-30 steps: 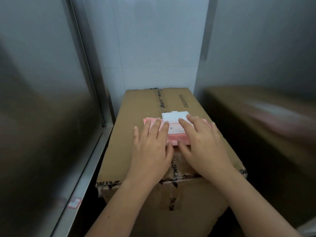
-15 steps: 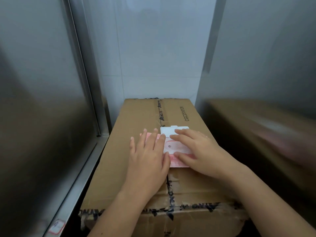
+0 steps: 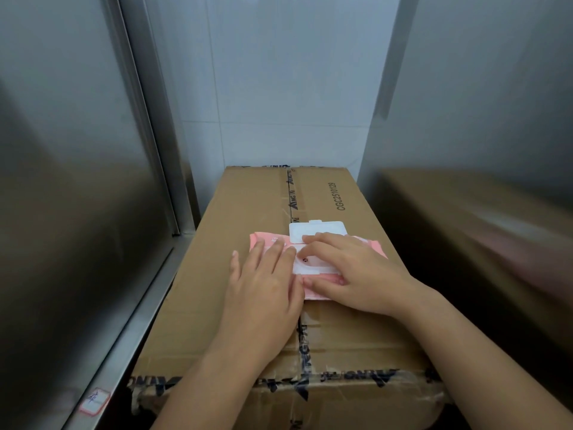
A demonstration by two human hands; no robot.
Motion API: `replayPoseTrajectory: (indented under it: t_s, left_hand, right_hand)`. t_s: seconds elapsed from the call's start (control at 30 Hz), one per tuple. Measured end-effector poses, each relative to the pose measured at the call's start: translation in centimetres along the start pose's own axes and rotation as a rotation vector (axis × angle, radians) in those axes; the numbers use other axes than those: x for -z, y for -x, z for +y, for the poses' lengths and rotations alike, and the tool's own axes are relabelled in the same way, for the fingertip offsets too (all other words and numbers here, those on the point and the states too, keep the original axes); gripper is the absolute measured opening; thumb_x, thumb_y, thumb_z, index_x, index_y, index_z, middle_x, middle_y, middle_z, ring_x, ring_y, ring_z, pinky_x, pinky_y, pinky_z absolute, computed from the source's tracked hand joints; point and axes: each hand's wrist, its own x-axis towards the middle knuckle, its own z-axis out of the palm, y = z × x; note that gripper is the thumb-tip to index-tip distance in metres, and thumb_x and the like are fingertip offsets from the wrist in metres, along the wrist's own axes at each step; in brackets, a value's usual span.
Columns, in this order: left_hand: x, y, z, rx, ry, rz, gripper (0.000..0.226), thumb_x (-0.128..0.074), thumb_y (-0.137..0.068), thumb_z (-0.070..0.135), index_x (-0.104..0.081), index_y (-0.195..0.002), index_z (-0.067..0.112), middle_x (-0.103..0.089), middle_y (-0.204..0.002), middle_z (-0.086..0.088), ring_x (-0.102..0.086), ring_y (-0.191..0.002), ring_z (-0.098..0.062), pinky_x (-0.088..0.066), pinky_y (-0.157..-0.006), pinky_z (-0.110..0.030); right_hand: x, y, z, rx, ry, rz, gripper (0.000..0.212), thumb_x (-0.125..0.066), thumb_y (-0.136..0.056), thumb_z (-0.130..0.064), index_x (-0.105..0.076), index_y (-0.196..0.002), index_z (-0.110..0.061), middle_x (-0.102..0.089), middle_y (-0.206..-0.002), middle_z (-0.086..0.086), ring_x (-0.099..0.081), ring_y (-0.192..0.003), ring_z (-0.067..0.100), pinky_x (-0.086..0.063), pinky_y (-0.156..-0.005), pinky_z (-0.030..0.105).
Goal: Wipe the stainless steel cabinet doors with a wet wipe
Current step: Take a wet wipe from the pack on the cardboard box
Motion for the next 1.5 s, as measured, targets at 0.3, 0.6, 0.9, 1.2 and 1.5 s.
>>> replayPoseTrajectory:
  t_s: [0.3, 0.6, 0.9, 1.2, 1.5]
  left_hand:
    - [-0.1, 0.0, 0.0, -0.001, 0.014, -0.015, 0.049, -0.030, -0.098, 0.035, -0.026, -0.145, 0.027, -0.022, -0.152, 0.012, -0.008, -0.141, -0.009, 0.003, -0.113, -0.037]
    - [0.0, 0.0, -0.1, -0.002, 0.025, -0.015, 0.048, -0.030, -0.097, 0.033, -0.027, -0.144, 0.027, -0.024, -0.151, 0.013, -0.007, -0.140, -0.007, 0.003, -0.112, -0.037]
    - [-0.1, 0.1, -0.1, 0.004, 0.040, -0.013, 0.047, -0.031, -0.098, 0.031, -0.027, -0.145, 0.027, -0.022, -0.151, 0.014, -0.007, -0.140, -0.005, 0.003, -0.112, -0.036]
    - [0.0, 0.1, -0.3, 0.010, 0.032, -0.027, 0.048, -0.027, -0.098, 0.033, -0.023, -0.145, 0.030, -0.020, -0.152, 0.016, -0.003, -0.140, -0.004, 0.005, -0.112, -0.035]
    - [-0.1, 0.2, -0.2, 0.018, 0.035, -0.030, 0.049, -0.025, -0.098, 0.033, -0.020, -0.146, 0.030, -0.018, -0.152, 0.016, 0.000, -0.140, -0.003, 0.008, -0.111, -0.034]
  right_hand:
    - [-0.2, -0.6, 0.3, 0.002, -0.048, -0.037, 0.028, -0.055, -0.087, -0.046, -0.052, -0.105, -0.025, -0.051, -0.128, -0.008, -0.038, -0.122, 0.010, -0.029, -0.099, 0.031]
    - [-0.7, -1.0, 0.6, 0.010, -0.055, -0.045, 0.027, -0.054, -0.086, -0.045, -0.050, -0.102, -0.025, -0.051, -0.126, -0.008, -0.037, -0.121, 0.010, -0.025, -0.098, 0.028]
    - [-0.8, -0.9, 0.8, 0.021, -0.072, -0.063, 0.025, -0.054, -0.087, -0.044, -0.050, -0.106, -0.027, -0.049, -0.129, -0.008, -0.033, -0.122, 0.007, -0.020, -0.094, 0.024]
    - [-0.7, -1.1, 0.8, 0.006, -0.119, -0.076, 0.022, -0.052, -0.090, -0.041, -0.051, -0.104, -0.025, -0.051, -0.123, -0.016, -0.033, -0.120, 0.003, -0.022, -0.099, 0.029]
    - [-0.5, -2.1, -0.1, -0.127, -0.228, -0.012, 0.007, -0.056, -0.091, -0.025, -0.055, -0.085, -0.022, -0.058, -0.121, -0.002, -0.046, -0.114, 0.012, -0.030, -0.099, 0.031]
